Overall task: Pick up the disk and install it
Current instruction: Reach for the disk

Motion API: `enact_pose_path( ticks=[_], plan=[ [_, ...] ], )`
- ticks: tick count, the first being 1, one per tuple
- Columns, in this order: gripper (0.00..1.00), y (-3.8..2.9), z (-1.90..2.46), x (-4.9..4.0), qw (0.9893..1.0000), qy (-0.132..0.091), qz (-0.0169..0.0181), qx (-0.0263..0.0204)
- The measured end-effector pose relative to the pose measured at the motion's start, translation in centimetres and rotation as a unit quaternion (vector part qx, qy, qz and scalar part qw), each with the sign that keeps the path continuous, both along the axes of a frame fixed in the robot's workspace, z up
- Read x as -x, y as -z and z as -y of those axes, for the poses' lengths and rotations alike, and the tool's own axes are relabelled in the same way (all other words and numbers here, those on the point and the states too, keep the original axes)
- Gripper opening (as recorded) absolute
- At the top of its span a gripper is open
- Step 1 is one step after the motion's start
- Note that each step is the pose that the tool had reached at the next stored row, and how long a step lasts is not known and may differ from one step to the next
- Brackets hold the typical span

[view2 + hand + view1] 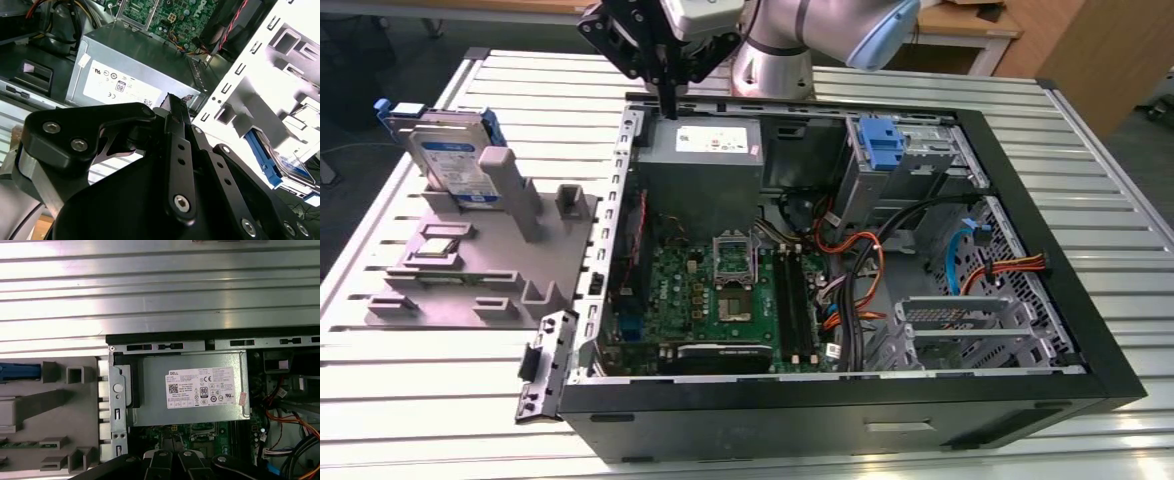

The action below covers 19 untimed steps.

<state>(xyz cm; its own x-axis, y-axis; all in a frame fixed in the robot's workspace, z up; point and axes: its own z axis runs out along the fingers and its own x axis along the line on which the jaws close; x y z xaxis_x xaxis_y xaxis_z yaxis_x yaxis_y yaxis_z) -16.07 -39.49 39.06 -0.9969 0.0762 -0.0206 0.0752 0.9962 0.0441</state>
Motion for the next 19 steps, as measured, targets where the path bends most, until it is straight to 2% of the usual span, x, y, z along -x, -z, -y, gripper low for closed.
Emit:
enact_pose_path(
  ticks=[19],
  plan=[
    [0.1,0.07,0.0,0.4,1.0,0.0,-0.0009,0.0]
  ],
)
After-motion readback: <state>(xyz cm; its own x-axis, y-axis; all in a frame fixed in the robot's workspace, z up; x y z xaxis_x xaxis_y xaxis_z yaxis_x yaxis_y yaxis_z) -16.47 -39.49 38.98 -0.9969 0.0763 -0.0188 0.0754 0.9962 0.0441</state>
